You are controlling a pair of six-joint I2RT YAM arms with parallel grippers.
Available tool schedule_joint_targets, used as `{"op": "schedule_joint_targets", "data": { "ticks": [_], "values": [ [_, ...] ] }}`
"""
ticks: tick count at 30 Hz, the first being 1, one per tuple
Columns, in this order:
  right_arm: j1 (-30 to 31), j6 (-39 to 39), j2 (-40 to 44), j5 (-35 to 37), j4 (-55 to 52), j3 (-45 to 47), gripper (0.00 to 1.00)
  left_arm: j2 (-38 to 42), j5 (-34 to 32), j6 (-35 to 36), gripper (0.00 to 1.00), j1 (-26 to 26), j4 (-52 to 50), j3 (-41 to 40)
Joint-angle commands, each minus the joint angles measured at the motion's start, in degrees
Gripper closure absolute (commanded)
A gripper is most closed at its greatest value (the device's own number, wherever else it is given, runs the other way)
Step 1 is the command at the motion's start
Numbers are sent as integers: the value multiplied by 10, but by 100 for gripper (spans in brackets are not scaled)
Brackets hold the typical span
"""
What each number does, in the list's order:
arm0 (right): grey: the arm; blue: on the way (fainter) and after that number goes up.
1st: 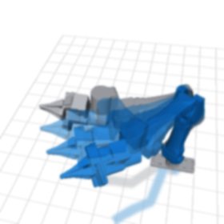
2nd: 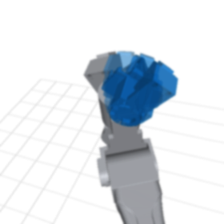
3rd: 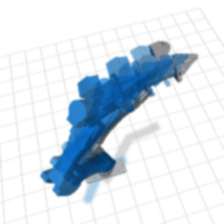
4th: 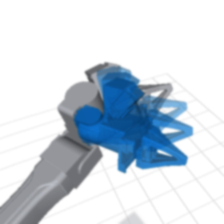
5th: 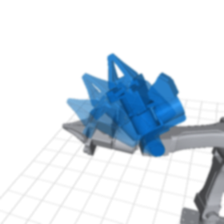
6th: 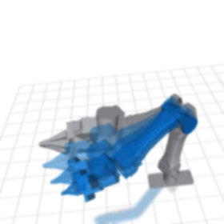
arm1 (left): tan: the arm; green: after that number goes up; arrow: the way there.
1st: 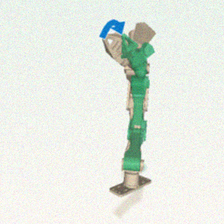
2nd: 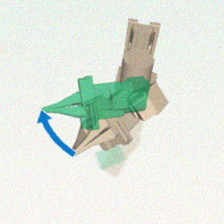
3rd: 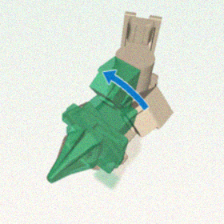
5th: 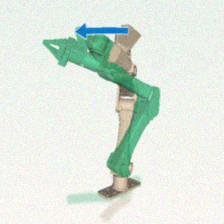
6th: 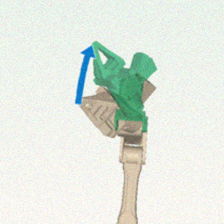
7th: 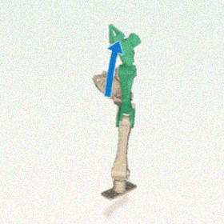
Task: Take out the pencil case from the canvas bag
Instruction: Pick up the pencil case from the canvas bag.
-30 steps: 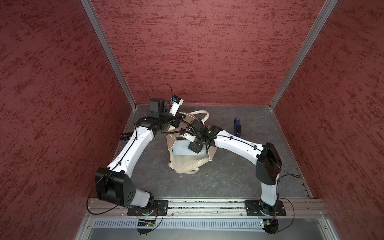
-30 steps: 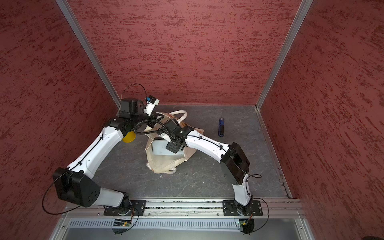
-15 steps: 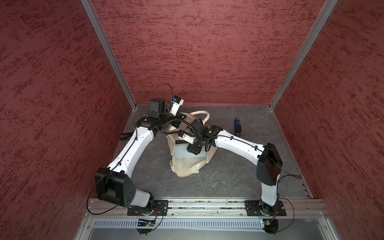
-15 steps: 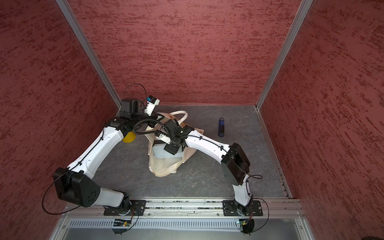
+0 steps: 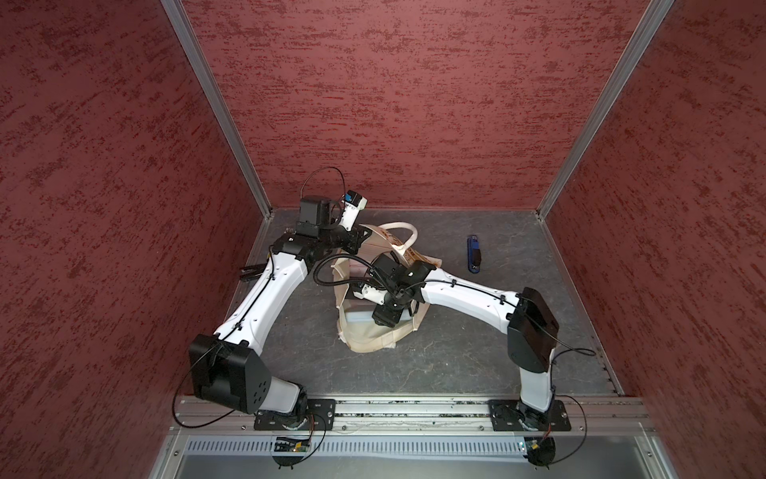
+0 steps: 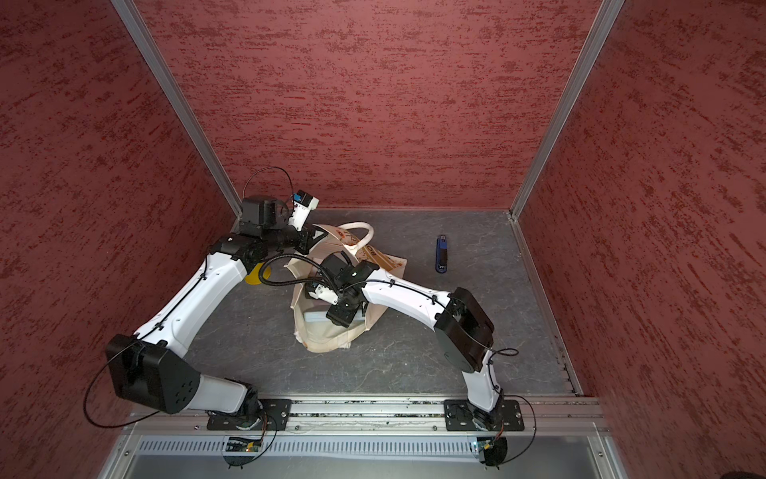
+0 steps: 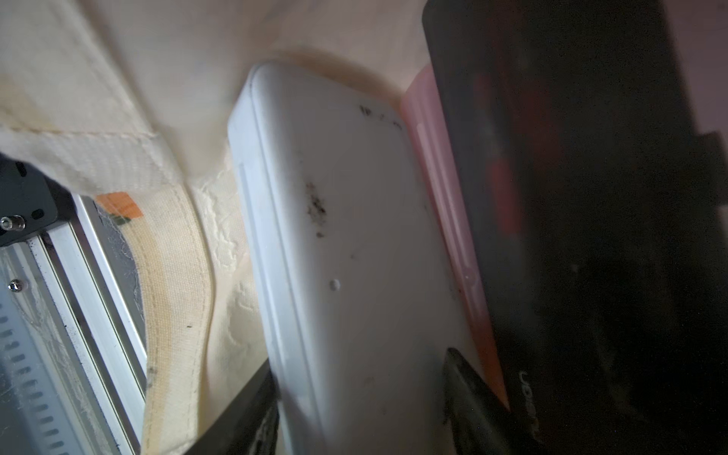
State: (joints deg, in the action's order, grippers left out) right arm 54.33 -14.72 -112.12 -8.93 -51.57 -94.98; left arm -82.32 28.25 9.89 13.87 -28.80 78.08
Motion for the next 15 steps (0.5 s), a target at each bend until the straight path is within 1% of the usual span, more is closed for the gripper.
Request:
{"op": "schedule_joint_targets", "data": {
  "ticks": [1, 4, 8, 15],
  "values": [
    [1, 16, -12, 46, -14, -20, 37, 7, -5, 1, 100, 1, 36, 4],
    [2, 21, 1, 87, 4, -18, 36, 8, -7, 1, 100, 0, 35, 4],
    [4, 17, 8, 85, 18, -20, 38, 8, -6, 0, 100, 0, 33, 5],
    [8, 4, -11, 119, 10, -18, 46, 7, -10, -3, 100, -5, 32, 7]
  ]
}}
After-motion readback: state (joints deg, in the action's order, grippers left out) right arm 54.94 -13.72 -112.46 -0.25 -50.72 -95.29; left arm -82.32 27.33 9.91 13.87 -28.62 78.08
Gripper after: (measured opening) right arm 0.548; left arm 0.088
